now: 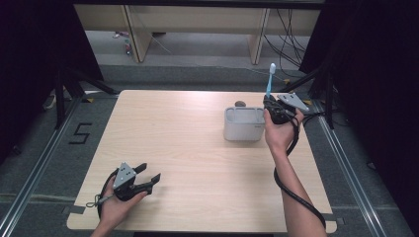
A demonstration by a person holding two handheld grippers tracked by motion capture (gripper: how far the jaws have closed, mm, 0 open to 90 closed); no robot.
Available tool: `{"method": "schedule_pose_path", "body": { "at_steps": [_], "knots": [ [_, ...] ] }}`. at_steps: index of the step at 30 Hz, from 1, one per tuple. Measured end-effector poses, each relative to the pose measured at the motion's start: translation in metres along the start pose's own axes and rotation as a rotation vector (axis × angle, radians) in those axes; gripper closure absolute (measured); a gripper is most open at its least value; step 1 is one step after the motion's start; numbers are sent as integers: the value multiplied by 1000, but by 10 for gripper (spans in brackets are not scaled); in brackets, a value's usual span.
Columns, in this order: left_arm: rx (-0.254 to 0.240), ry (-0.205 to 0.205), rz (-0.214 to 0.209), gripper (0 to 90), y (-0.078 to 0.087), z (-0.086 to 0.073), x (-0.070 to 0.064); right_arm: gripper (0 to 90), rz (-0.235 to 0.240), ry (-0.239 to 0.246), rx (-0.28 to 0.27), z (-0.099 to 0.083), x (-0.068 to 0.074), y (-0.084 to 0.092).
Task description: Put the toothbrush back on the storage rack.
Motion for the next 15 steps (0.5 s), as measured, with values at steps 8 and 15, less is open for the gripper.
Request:
{"method": "schedule_pose_path", "body": {
  "at_steps": [8, 15],
  "knots": [
    [0, 0, -1, 311, 0, 0, 0, 788, 0, 2, 9, -3, 2, -3],
    [0, 0, 0, 311, 0, 0, 0, 788, -2, 9, 18, -8, 1, -4]
  ]
}}
Point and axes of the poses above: each handheld gripper's, and its own axes: y roughly backward along the jaws, z roughly out of its top, x roughly to its left, the point moved 9 cm from there along -y, roughly forward along the jaws, and after that the axes turned 3 degrees about y, right-handed, at the moved point
